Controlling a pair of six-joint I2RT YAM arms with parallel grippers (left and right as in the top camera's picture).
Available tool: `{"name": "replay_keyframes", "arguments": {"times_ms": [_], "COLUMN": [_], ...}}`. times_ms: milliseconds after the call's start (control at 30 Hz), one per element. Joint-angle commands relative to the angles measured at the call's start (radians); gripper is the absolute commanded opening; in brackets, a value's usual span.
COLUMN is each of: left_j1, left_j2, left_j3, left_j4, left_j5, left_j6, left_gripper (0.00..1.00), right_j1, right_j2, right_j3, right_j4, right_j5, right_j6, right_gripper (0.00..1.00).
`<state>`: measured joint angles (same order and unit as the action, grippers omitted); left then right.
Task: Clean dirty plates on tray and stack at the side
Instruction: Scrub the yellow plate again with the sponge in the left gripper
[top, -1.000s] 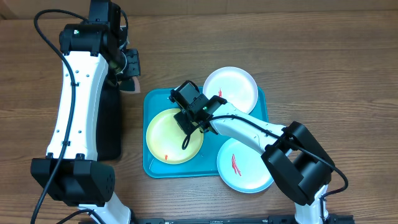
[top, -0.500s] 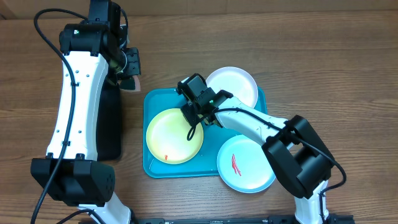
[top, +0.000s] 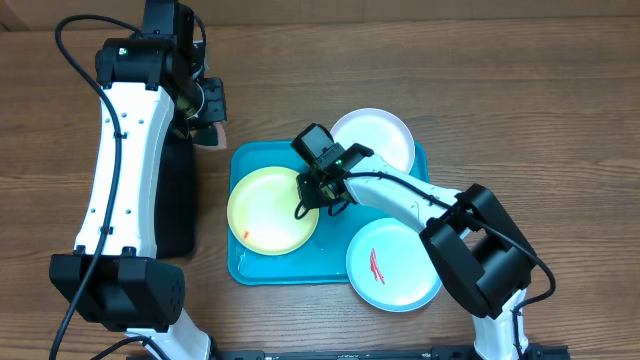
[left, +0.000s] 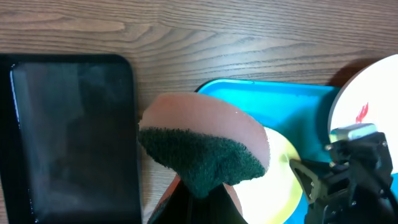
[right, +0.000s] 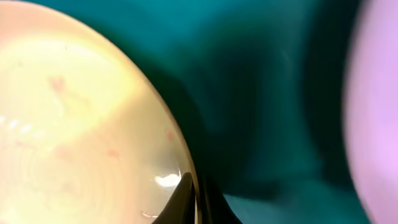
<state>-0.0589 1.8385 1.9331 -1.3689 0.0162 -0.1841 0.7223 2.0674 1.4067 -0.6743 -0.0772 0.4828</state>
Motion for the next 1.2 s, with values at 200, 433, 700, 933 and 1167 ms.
{"name": "replay_keyframes", "arguments": {"times_ms": [200,433,700,933,1167], "left_j1": [-0.003,-0.06,-0.126,-0.124,-0.126], "left_j2": [0.008,0.008,0.008,0.008,0.008], "left_j3": [-0.235,-0.471,-0.699,-0.873,-0.884], "left_j4": [0.085,0.224,0.448,0.619,0.768], "left_j5": [0.138,0.158,-0.015,-0.161,-0.353], "left_j6": [-0.015,-0.014,-0.055,-0.205,-0.246], "left_gripper": [0.04,0.04,0.04,0.04,0.04], "right_j1": [0.001,0.001,0.001,0.001,0.001], "right_j2": [0.009,0.009,0.009,0.009,0.009], "right_j3": [-0.005,-0.005,-0.005,-0.005,-0.005], "right_j4": [-0.045,-0.042,-0.043,-0.046,-0.05], "right_j5": [0.06,0.06,0.084,0.084,0.084], "right_j6": [0.341,0.328,0.32,0.305,0.305], "right_gripper": [0.04,0.04,0.04,0.04,0.04]}}
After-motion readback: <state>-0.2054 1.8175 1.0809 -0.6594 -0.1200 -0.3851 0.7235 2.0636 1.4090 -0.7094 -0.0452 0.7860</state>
